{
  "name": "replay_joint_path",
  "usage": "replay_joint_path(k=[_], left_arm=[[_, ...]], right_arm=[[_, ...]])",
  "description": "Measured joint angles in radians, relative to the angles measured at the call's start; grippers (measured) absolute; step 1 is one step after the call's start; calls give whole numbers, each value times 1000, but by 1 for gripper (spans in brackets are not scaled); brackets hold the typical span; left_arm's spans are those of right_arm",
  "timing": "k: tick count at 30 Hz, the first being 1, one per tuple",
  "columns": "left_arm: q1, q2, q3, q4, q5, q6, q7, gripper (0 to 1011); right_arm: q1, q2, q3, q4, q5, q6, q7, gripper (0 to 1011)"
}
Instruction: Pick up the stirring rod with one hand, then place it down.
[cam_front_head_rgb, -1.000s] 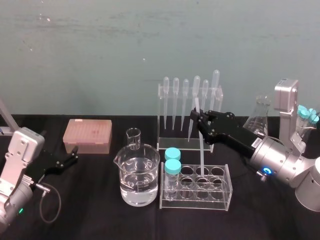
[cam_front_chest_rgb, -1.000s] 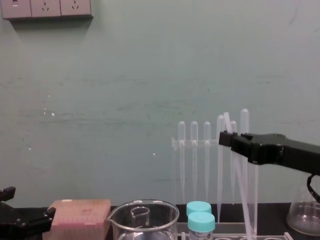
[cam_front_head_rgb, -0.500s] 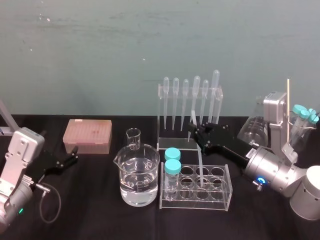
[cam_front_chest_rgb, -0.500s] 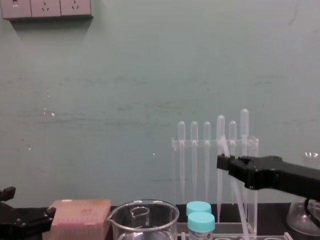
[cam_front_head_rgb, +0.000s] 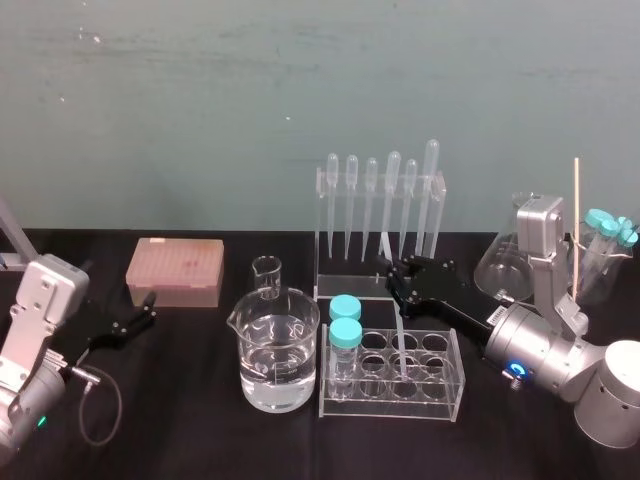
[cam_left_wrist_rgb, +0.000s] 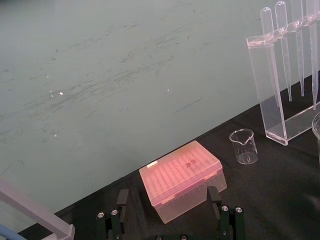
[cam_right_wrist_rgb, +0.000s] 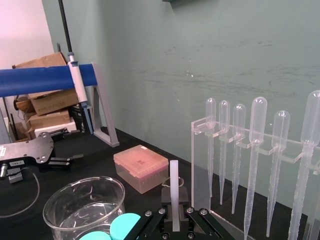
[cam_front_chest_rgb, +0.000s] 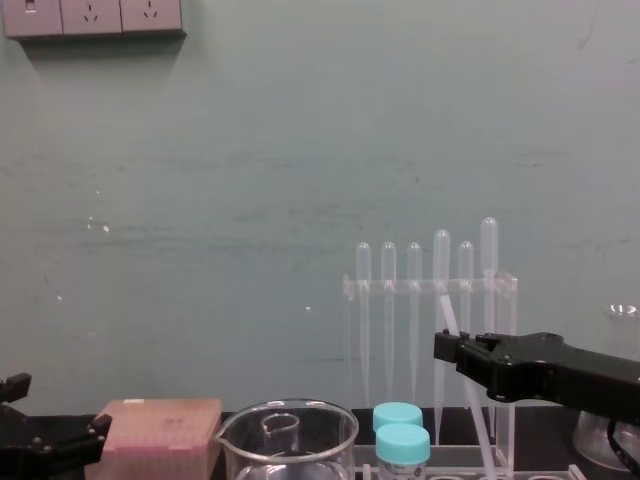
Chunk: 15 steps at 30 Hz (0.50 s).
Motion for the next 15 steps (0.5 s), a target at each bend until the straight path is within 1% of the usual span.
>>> replay_joint_path(k=[7,8,11,13,15], left_arm=[[0,0,0,0,0,0,0,1000],[0,0,0,0,0,0,0,1000],[0,0,0,0,0,0,0,1000],[0,0,0,0,0,0,0,1000],[0,0,0,0,0,0,0,1000]], right_arm=[[1,1,0,0,3,0,0,81],[1,1,0,0,3,0,0,123],[1,1,0,0,4,0,0,174],[2,1,0,0,4,0,1,256],[2,1,0,0,4,0,1,296]])
